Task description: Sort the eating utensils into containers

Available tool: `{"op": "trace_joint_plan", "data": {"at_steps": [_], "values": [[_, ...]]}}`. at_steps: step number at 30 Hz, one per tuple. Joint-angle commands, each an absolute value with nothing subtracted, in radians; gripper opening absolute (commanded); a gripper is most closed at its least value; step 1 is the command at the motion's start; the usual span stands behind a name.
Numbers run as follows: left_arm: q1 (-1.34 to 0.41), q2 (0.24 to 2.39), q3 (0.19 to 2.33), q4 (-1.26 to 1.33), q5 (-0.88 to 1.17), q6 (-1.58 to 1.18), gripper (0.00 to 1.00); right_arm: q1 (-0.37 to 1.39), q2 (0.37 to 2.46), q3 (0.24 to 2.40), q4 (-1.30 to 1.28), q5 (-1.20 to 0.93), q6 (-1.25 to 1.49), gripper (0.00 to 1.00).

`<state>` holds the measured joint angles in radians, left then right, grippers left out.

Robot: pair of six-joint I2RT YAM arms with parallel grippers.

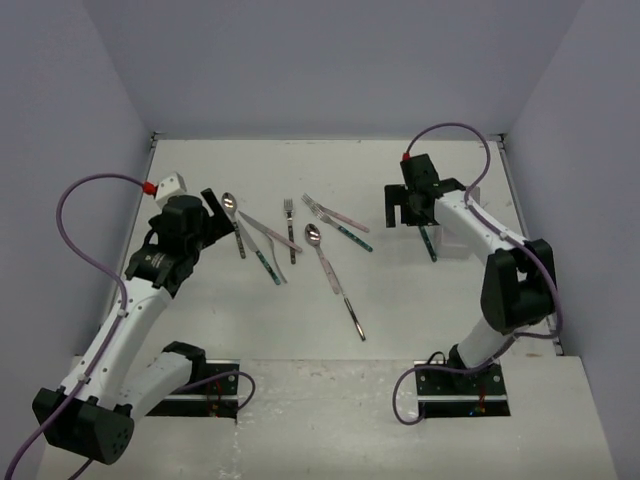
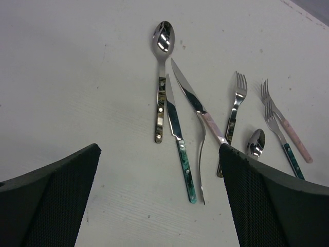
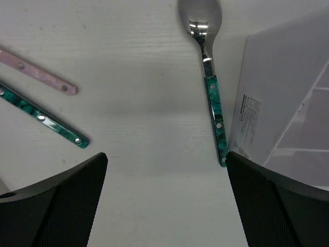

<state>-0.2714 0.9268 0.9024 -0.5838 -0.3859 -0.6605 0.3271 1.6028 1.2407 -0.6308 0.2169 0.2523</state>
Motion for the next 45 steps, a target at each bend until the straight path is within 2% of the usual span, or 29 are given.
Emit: {"op": "trace_joint_plan", "data": {"at_steps": [1, 7, 17, 23, 31, 42, 45], "values": [[-0.275, 0.940, 0.896, -0.531, -0.382, -0.638, 1.00, 0.311, 1.707, 1.339, -0.663, 0.179, 0.161, 0.99], [-0.275, 0.977, 0.903, -0.525, -0.391, -0.635, 1.00, 0.255, 1.920, 1.502, -0.707, 0.190, 0.123, 0.99], [-0.275, 1.020, 0.911, -0.523, -0.436, -0.649, 1.00, 0.176, 2.092, 1.680, -0.781, 0.111, 0.121, 0.99], [-0.275, 1.057, 0.933, -0.538, -0.471, -0.661, 1.00, 0.155, 2.151, 1.750, -0.916, 0.060, 0.098, 0.90], [-0.273, 1.054, 0.940, -0.558, -0.540, -0.678, 1.00, 0.149, 2.134, 1.683, -1.003, 0.018, 0.107, 0.86], [-0.273, 1.051, 0.985, -0.586, -0.640, -0.660, 1.00, 0.150, 2.131, 1.664, -1.015, -0.014, 0.066, 0.88], [-0.275, 1.046, 0.991, -0.583, -0.658, -0.657, 1.00, 0.150, 2.134, 1.664, -1.023, -0.028, 0.049, 0.81]]}}
